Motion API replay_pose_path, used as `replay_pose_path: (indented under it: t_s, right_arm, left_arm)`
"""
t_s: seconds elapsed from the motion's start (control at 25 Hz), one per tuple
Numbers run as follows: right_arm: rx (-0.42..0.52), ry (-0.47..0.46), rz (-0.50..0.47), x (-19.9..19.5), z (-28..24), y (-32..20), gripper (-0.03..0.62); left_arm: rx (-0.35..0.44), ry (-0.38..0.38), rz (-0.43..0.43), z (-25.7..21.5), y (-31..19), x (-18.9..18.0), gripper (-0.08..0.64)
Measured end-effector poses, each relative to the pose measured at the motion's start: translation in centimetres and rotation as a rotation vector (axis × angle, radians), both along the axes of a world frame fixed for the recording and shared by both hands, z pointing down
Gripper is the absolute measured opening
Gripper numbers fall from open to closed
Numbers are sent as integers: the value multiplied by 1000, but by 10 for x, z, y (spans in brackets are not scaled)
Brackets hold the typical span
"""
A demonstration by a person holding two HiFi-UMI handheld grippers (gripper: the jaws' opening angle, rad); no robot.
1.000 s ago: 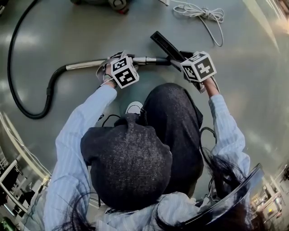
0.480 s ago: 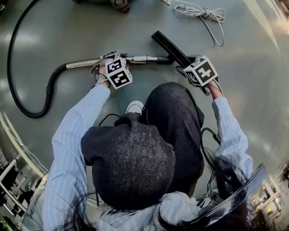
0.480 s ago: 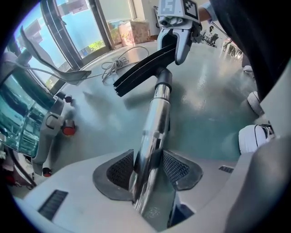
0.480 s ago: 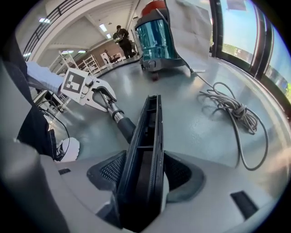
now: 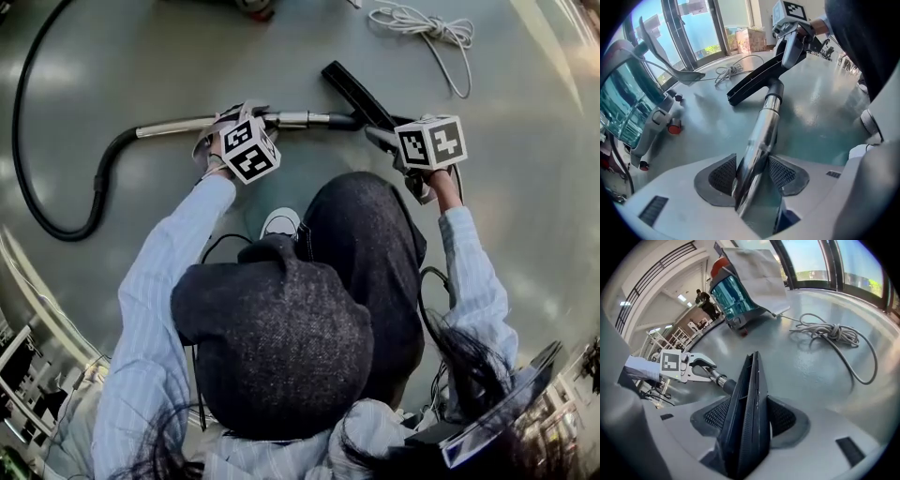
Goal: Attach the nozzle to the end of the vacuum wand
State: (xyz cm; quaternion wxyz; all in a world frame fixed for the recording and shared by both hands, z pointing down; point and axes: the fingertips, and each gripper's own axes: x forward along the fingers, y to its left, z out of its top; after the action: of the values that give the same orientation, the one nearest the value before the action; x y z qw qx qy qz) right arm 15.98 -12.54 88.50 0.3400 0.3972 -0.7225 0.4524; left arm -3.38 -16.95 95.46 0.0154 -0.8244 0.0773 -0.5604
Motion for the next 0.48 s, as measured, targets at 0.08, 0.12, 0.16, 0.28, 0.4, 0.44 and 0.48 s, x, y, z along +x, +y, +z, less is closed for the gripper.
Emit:
replay_pose_path:
  t_s: [0.08,0.12,0.16,0.28,0.4,0.44,0.48]
  right_arm:
    - [13,-16,48,-1,-1,1,247]
    - [14,-28,59,-1,0,1,245]
    - [17,-37,58,1,1,0,245]
    - [46,-37,2,4,-1,-13,245]
    - [61,-6,-59,3,-4,-19,245]
    - [66,5,-58,1,-5,-18,245]
    - [73,12,-46,0,-6,-16,245]
  left_arm:
    - [-2,2,-6,1,1,0,201]
    - [-2,1,-6,2,1,1,201]
    - [-1,0,-5,2,2,2,201]
    - [23,3,-13,-3,-1,4,199]
    - [17,19,-25,-6,-1,3,199]
    - [0,19,-20,-6,0,3,199]
    - [-13,14,-12,-5,0,4,199]
